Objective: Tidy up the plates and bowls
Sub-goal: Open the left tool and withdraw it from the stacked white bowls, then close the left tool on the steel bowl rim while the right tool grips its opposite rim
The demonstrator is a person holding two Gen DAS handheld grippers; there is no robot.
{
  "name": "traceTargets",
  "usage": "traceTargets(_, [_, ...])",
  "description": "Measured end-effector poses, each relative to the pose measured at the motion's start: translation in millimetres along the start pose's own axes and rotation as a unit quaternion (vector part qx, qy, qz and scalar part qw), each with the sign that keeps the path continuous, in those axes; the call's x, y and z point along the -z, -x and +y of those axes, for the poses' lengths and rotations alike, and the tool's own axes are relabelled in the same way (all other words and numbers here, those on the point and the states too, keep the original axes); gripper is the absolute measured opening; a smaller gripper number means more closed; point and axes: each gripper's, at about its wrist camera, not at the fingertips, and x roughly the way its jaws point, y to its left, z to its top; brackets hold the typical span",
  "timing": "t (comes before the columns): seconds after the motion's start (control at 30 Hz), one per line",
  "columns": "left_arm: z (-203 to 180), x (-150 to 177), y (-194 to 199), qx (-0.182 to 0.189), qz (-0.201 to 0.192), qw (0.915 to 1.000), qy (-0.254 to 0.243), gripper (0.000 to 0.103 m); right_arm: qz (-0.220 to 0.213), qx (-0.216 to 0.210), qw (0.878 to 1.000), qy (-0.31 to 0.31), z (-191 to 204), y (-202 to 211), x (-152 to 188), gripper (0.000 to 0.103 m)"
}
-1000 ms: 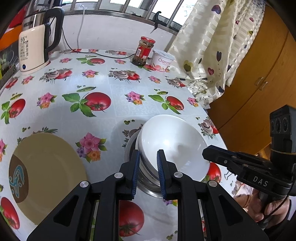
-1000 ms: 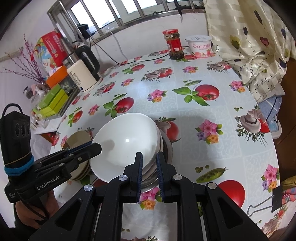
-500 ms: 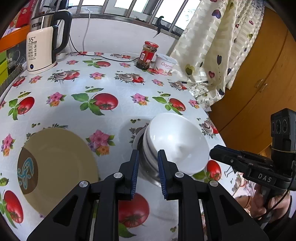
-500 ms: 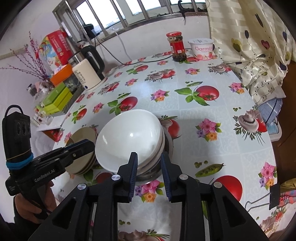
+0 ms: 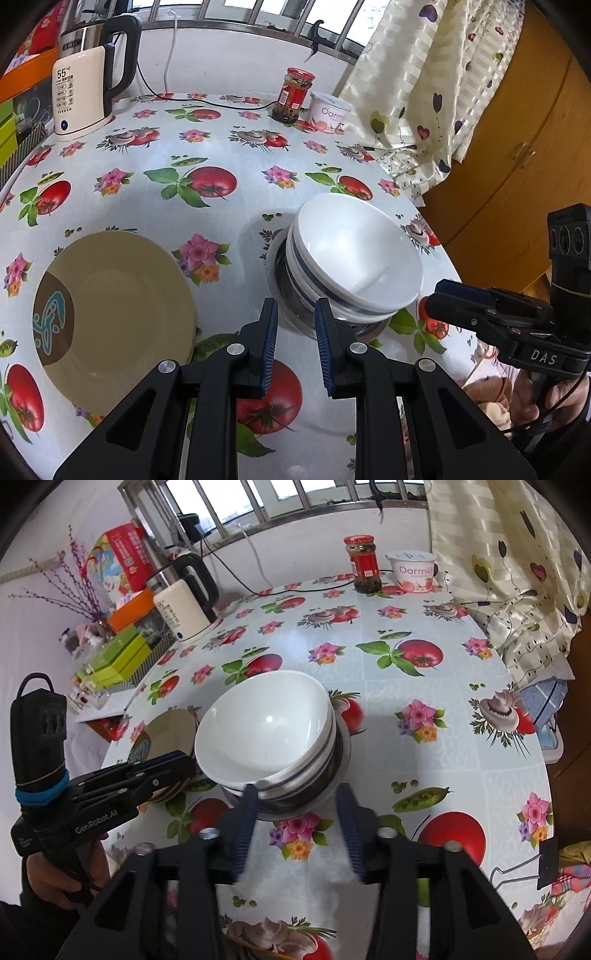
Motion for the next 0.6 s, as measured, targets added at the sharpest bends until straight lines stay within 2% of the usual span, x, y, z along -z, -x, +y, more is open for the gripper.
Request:
traceTargets(0.1, [-4.1, 5.8, -0.6, -0.01, 0.003, 0.9999, -0.01, 0.022, 0.002, 0.008, 1.0, 0.009, 1.6, -1.9, 3.9, 0.047])
traceTargets(0.17, [-5.2, 9.1, -1.4, -0.014, 0.004, 0.9998, -0.013, 0.024, 0.006, 0.012, 1.0, 0.018, 4.1, -4.1, 7.5, 0.052])
traceTargets(0.27, [-6.9, 14.8, -3.3, -0.025, 0.007, 0.9995, -0.017, 0.028, 0.015, 0.018, 0.999, 0.033, 8.6, -9.0, 14.7, 0.061])
traceTargets(0.33, [-8.4, 19.0, -4.8, -0.032, 0.01, 0.9992, -0.021, 0.035, 0.021, 0.021, 0.999, 0.04, 10.3, -11.9, 18.9, 0.065])
traceTargets(0.47, [-8.0, 23.5, -7.0, -0.037, 0.016, 0.9989, -0.023, 0.037, 0.025, 0.018, 0.999, 0.042, 11.9, -14.5, 24.7, 0.067])
traceTargets(0.6, [-7.7, 26.3, -8.0, -0.043, 0.017, 0.9986, -0.025, 0.044, 0.02, 0.026, 0.998, 0.049, 12.9, -14.5, 27.0, 0.068])
